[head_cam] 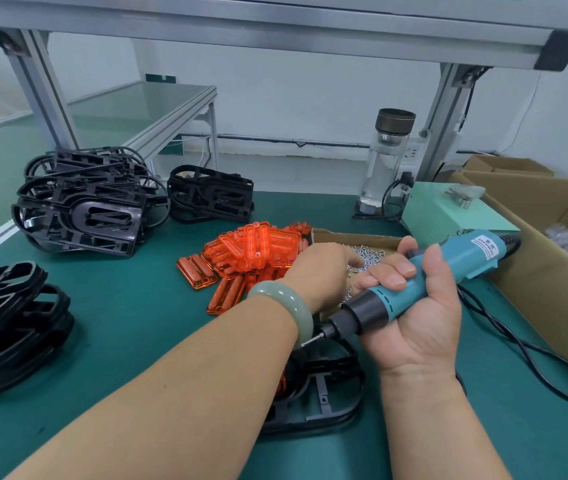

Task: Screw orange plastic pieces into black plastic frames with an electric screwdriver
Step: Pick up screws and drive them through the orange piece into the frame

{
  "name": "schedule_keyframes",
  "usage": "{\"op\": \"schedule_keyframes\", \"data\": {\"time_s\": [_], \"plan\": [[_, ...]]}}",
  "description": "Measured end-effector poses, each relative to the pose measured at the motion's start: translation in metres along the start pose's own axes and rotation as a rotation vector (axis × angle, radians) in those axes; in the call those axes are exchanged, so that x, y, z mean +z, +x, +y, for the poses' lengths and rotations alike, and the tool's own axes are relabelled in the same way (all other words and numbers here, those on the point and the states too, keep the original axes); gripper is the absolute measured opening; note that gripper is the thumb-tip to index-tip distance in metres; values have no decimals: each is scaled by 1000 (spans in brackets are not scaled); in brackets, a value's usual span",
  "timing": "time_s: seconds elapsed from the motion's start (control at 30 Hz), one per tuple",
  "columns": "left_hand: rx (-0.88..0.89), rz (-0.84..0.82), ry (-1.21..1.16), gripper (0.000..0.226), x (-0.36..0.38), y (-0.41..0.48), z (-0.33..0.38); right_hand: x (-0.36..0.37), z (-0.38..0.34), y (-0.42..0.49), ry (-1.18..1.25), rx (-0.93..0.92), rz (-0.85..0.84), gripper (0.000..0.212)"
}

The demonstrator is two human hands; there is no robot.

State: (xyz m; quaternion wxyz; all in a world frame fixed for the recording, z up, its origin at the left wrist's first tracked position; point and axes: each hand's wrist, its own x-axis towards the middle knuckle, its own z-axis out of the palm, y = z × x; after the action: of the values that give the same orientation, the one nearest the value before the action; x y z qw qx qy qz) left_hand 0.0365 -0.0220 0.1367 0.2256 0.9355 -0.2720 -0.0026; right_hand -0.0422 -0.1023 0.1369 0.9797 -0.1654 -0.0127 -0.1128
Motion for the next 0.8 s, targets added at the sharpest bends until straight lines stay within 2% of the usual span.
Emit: {"op": "schedule_keyframes", "data": {"time_s": [0.17,0.43,0.5,0.6,0.67,0.8], "plan": [[24,52,-31,37,0,-1,-1,0,0,0,15,13,-6,17],[58,91,-23,20,0,-3,4,0,1,1,26,18,5,19],[-19,150,-174,19,1,-4,2,0,1,1,30,19,12,19],[-203,238,-650,8,-1,-9,0,1,0,1,26,24,18,19],[-309,239,-958,14,-5,-16,-2,1,0,0,31,29,17,18],[-513,269,-1361,15,-17,-39,-9,1,1,0,10,27,27,19]]}}
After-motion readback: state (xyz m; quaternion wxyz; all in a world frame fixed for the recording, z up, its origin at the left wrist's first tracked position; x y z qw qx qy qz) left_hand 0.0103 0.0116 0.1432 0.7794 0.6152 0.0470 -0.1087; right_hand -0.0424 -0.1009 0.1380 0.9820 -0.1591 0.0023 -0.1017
